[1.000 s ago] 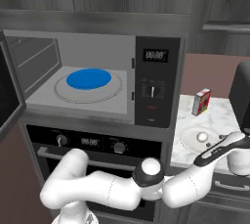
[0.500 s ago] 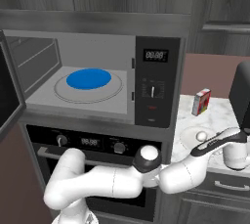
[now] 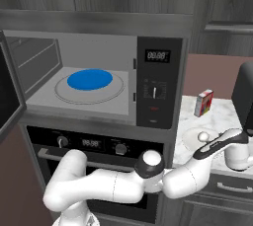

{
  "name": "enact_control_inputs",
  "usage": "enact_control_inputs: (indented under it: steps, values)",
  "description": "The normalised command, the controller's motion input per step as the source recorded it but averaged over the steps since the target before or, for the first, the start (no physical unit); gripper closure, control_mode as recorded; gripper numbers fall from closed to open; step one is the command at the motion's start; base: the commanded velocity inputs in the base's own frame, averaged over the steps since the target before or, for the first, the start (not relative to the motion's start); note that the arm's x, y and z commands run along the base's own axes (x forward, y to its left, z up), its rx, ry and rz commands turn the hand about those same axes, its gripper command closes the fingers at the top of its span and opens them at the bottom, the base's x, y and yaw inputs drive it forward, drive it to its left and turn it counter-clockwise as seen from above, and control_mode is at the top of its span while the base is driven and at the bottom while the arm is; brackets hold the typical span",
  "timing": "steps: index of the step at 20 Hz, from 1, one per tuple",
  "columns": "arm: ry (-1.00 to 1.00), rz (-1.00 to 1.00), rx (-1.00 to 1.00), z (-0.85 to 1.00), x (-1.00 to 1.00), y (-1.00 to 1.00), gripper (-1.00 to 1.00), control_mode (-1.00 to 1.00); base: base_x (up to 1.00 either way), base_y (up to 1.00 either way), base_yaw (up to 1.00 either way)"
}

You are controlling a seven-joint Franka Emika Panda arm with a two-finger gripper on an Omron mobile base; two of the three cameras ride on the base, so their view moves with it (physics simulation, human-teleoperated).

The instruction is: Pick the egg from the counter and place it in the microwave.

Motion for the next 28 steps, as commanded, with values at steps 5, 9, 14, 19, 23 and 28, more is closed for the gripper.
enact_control_inputs:
  steps: [5, 9, 14, 19, 23, 28]
  values:
    - [0.00, 0.01, 0.00, 0.00, -0.03, 0.00, -1.00, -1.00, 0.00, 0.00, 0.00]
    - [0.00, 0.03, -0.02, 0.00, 0.00, 0.00, -1.00, -1.00, 0.00, 0.00, 0.00]
    - [0.00, 0.04, -0.03, 0.07, -0.19, 0.00, -1.00, -1.00, 0.00, 0.00, 0.00]
    - [0.00, 0.03, -0.03, 0.15, -0.20, 0.02, -1.00, -1.00, 0.00, 0.00, 0.00]
    - [0.00, 0.01, -0.03, 0.17, -0.24, 0.23, -1.00, -1.00, 0.00, 0.00, 0.00]
    - [0.00, 0.01, -0.05, 0.12, 0.00, 0.46, -1.00, -1.00, 0.00, 0.00, 0.00]
